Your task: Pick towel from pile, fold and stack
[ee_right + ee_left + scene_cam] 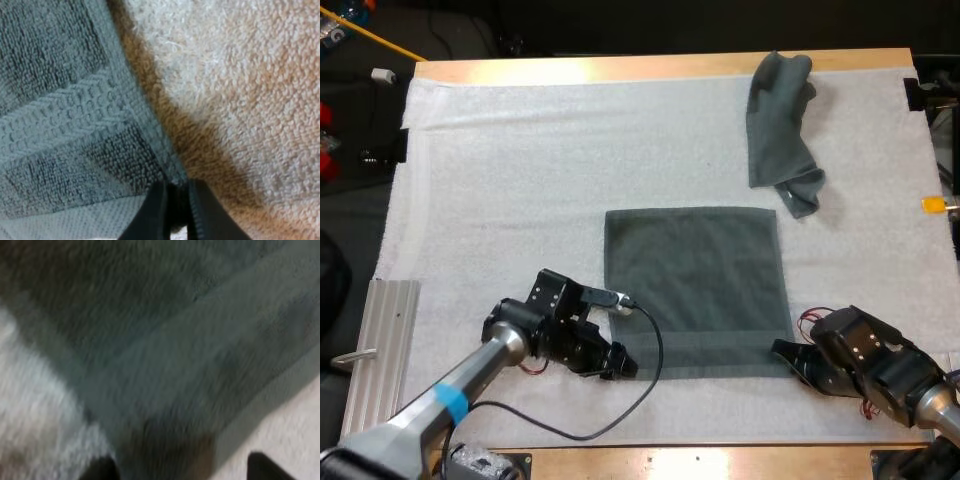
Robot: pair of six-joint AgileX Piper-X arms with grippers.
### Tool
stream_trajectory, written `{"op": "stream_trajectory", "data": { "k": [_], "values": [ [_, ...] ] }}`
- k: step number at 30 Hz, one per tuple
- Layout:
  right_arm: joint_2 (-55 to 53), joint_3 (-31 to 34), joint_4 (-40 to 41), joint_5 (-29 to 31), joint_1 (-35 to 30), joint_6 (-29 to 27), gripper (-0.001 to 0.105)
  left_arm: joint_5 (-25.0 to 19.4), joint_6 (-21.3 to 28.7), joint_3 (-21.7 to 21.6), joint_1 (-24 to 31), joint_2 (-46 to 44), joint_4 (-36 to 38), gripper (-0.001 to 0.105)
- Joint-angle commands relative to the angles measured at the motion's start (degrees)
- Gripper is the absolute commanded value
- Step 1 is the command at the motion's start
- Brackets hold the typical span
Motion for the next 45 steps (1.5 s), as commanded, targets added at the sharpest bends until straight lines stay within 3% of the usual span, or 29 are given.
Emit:
{"op": "stream_trajectory", "data": {
  "k": [1, 9, 12, 14, 17, 24, 31, 37, 42, 45],
  "values": [
    [-0.3, 0.1, 0.8, 0.3, 0.0, -0.7, 0.000, 0.8, -0.5, 0.0, -0.4, 1.2, -1.1, 0.055],
    [-0.3, 0.1, 0.8, 0.3, 0.0, -0.7, 0.000, 5.1, -0.5, 0.0, -0.4, 3.4, -0.9, 0.052],
    [-0.3, 0.1, 0.8, 0.3, 0.0, -0.7, 0.000, 5.2, -0.5, 0.0, -0.4, 3.4, 0.4, 0.036],
    [-0.3, 0.1, 0.8, 0.3, 0.0, -1.0, 0.000, 5.2, -0.5, 0.0, -0.4, 3.4, 1.2, 0.019],
    [-0.3, 0.1, 0.8, 0.3, 0.0, -4.3, 0.000, 5.2, 0.0, 0.0, -0.4, 3.0, 2.6, 0.001],
    [-0.3, -0.8, 1.8, -1.5, 0.0, -5.2, 0.000, 4.2, 1.8, 0.0, -0.4, -3.7, 6.9, 0.000],
    [-1.8, -7.9, 12.7, -2.5, 0.0, -11.3, 0.000, 4.2, 4.6, 0.0, -0.4, -14.8, 19.4, 0.000],
    [-8.3, -14.3, 23.1, -2.5, 1.6, -11.6, 0.000, 5.0, 6.6, 0.0, -0.4, -24.3, 27.8, 0.000],
    [-12.6, -14.9, 21.5, -2.1, 4.9, -8.1, 0.000, 7.2, 6.2, 0.0, -0.4, -27.1, 25.4, 0.000],
    [-12.4, -14.8, 16.5, -2.1, 5.3, -5.9, 0.000, 7.6, 3.9, 0.0, -0.4, -26.4, 21.5, 0.000]
  ]
}}
